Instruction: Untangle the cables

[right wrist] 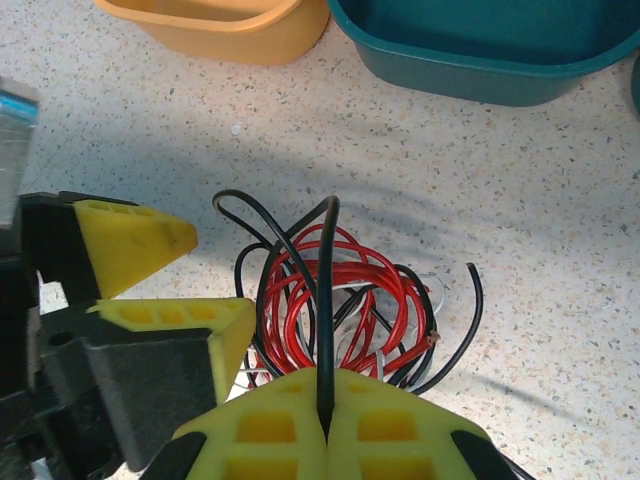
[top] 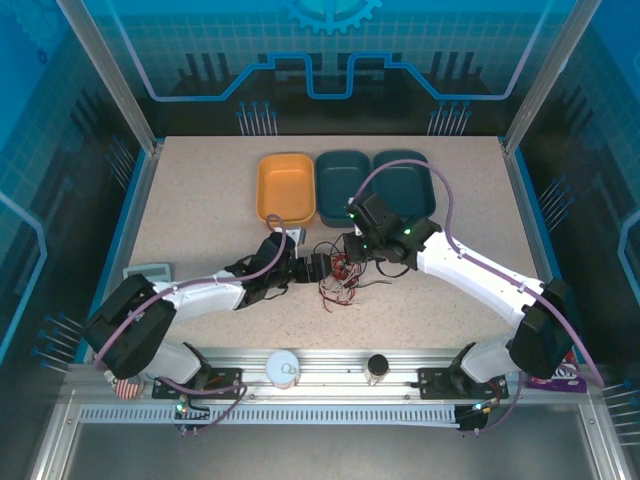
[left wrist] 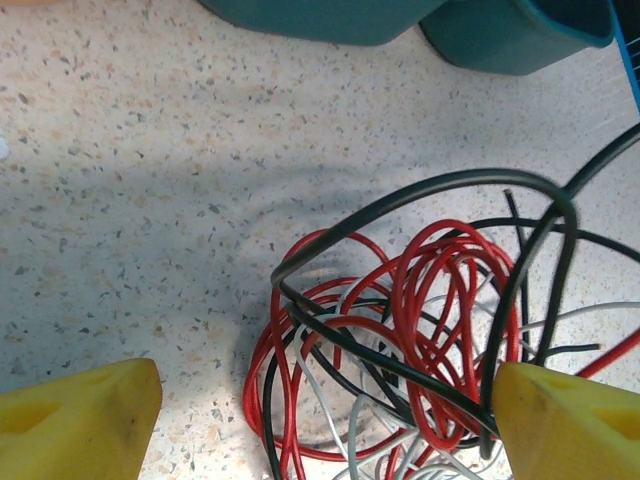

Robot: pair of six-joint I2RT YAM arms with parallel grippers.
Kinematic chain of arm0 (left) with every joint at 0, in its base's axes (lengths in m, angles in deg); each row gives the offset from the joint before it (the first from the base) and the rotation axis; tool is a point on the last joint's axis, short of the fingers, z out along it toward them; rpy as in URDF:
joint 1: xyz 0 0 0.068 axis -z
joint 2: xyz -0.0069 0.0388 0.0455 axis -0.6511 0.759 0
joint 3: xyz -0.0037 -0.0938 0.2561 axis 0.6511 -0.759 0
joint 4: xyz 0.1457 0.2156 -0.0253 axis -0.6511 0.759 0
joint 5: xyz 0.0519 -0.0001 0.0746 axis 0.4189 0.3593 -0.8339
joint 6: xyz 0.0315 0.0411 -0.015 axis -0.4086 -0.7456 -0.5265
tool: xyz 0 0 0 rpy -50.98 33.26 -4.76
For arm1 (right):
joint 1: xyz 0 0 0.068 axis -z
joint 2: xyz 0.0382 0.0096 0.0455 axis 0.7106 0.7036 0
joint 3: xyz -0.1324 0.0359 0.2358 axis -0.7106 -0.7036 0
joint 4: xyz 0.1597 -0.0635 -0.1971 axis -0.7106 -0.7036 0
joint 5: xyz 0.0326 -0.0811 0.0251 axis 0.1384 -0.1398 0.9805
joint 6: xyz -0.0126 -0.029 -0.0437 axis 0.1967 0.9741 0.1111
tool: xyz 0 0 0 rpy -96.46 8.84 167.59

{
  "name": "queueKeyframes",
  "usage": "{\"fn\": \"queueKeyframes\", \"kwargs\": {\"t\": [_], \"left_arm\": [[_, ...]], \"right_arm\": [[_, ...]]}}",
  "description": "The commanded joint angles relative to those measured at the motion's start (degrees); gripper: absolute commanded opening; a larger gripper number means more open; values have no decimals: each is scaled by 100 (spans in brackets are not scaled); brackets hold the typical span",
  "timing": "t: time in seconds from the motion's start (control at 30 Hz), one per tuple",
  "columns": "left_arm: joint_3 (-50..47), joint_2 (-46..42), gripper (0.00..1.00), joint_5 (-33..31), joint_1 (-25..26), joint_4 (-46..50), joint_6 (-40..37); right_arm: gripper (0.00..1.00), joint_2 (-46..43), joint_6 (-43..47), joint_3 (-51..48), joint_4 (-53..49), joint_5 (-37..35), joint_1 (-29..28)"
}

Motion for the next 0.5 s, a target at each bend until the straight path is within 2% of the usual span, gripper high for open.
{"fn": "queueKeyframes", "kwargs": {"t": [0.0, 0.47], "left_arm": [[35, 119, 87, 219, 20, -338, 217], [263, 717, 90, 212, 261, -495, 411]], "right_arm": [[0, -133, -15, 176, -70, -71, -127], [0, -198, -80, 126, -65, -147, -146]]}}
